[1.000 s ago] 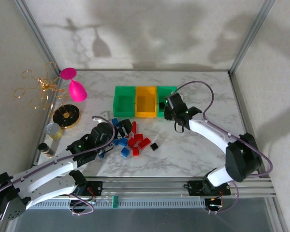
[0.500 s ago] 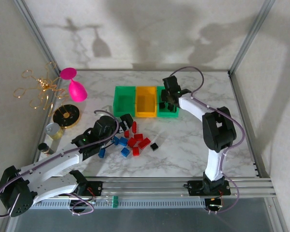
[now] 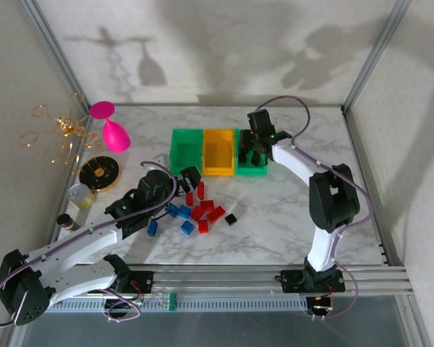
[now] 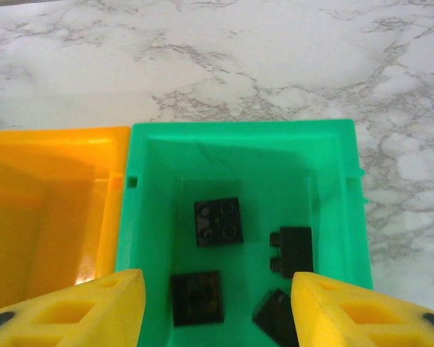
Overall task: Sort the legos into containers by color
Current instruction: Place the lego in the container, then pick up the lego from the bottom-center of the table.
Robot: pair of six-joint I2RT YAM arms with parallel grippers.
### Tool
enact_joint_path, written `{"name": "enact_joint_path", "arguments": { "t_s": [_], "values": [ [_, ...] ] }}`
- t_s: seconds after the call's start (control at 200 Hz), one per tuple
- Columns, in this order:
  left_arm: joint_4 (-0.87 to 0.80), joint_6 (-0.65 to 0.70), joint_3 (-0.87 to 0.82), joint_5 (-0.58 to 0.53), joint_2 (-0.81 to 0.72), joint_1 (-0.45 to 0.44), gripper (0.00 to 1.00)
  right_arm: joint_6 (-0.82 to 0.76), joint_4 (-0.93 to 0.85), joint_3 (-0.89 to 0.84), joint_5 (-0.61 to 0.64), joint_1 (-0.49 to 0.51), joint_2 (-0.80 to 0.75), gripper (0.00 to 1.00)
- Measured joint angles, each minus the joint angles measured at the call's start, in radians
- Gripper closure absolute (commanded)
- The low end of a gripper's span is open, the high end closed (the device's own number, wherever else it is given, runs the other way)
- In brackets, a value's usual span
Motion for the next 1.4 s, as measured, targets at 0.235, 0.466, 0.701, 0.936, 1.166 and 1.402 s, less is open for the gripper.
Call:
{"name": "enact_joint_path", "arguments": {
  "t_s": [0.235, 0.466, 0.701, 0.936, 1.166, 1.402],
  "values": [
    [-0.014, -0.001, -0.002, 0.024, -0.05, -0.001, 0.0, 0.007, -0.001, -0.18, -0.028, 0.059, -0.186, 0.37],
    [-0.049, -0.003, -0.043, 0.04, -0.097, -0.015, 0.0, 0.032, -0.019, -0.329, -0.031, 0.137, -0.296, 0.33],
    [-0.075, -0.017, -0.103, 0.046, -0.128, -0.035, 0.0, 0.091, -0.031, -0.455, -0.026, 0.241, -0.369, 0.28],
    [-0.086, -0.053, -0.145, 0.049, -0.153, -0.045, 0.0, 0.163, -0.025, -0.578, -0.022, 0.357, -0.408, 0.24],
    [-0.09, -0.092, -0.18, 0.041, -0.166, -0.045, 0.0, 0.212, -0.009, -0.641, -0.003, 0.432, -0.408, 0.23],
    [-0.09, -0.111, -0.184, 0.03, -0.167, -0.048, 0.0, 0.225, 0.027, -0.657, -0.004, 0.535, -0.394, 0.29]
  ]
}}
